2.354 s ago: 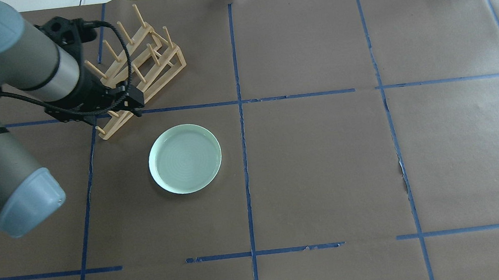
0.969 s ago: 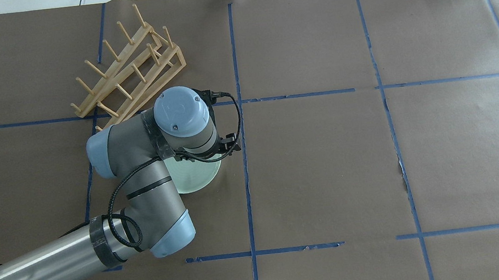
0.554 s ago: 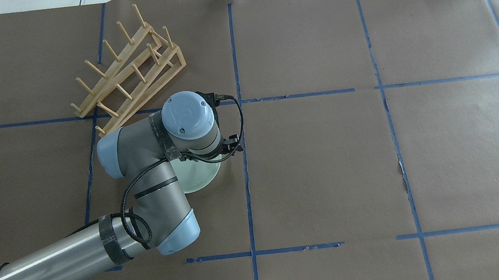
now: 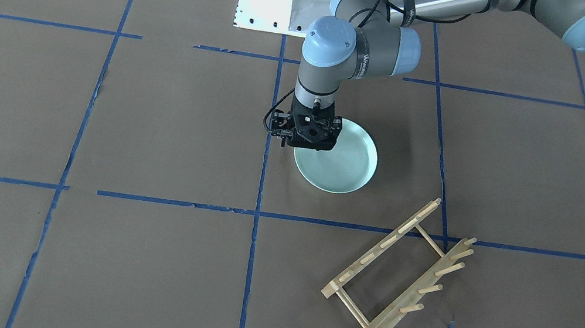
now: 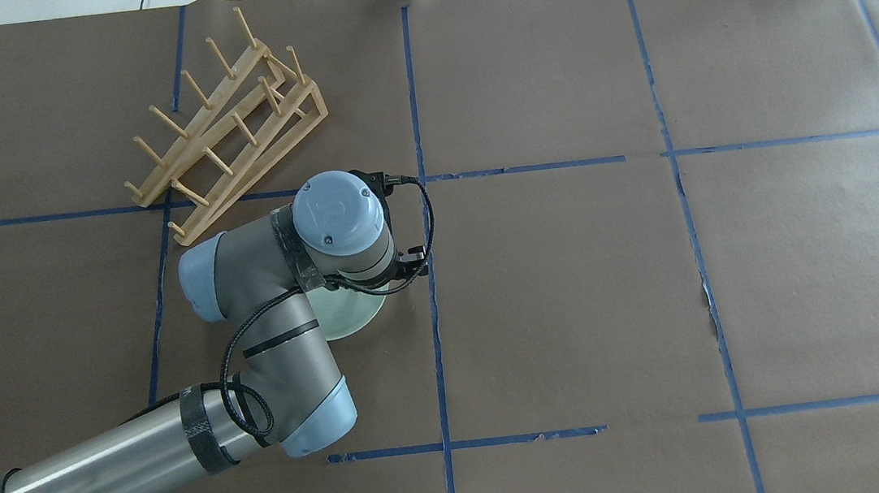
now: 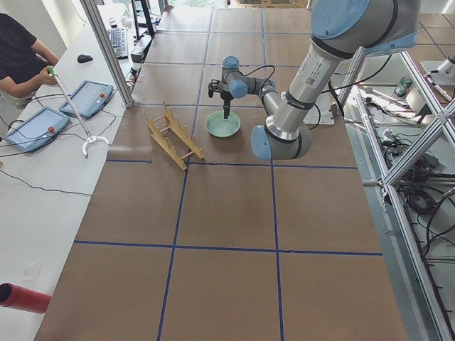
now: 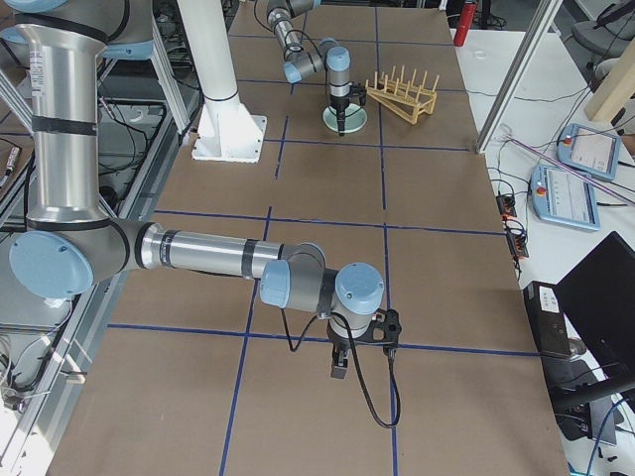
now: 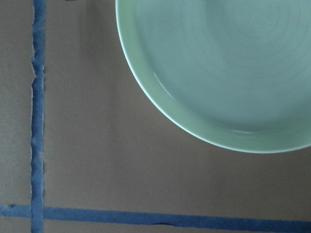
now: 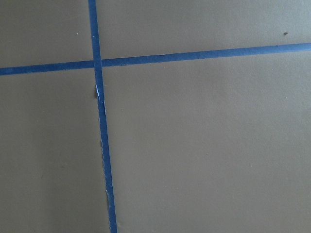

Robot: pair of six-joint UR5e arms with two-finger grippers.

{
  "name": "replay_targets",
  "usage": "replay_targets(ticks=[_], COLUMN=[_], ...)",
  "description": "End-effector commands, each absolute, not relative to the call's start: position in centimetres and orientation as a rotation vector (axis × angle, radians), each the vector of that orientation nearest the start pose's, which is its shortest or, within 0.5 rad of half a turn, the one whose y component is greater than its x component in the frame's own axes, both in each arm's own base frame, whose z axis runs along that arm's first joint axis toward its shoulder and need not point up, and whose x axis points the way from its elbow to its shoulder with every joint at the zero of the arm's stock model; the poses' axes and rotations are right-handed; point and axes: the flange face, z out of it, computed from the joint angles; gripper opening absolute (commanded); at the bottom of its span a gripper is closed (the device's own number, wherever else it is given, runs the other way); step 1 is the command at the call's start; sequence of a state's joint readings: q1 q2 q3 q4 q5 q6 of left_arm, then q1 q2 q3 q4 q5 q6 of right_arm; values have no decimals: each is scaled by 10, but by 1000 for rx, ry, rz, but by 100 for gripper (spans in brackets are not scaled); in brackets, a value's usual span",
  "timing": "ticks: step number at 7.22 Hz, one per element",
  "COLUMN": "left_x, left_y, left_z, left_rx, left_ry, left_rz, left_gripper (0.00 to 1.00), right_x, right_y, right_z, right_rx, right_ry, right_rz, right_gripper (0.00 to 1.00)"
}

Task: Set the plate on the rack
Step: 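Close the left gripper on the plate's rim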

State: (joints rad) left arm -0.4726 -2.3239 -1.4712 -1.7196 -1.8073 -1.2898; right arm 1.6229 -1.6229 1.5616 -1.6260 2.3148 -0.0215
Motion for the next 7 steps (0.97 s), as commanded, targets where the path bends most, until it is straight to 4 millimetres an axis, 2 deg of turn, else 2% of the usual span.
replay_targets(ticks=[1,5,6,7], left_x=[611,607,603,586], left_y=[-433,-433,-430,-427], left_z=[227,221,214,193], left_rx=[86,91,99,115], left_ry=[827,839,852,887], left_rz=[-83,-82,-79,-82], left_gripper=[54,0,0,0], right_x=[90,90,90,90], right_y=[-456,-456,-456,-456], right_z=[695,695,695,695], right_rx=[-84,-84,-84,-84], right_ry=[-747,-747,-747,-747], right_rz=[73,73,73,73], right_gripper=[100,100,100,100])
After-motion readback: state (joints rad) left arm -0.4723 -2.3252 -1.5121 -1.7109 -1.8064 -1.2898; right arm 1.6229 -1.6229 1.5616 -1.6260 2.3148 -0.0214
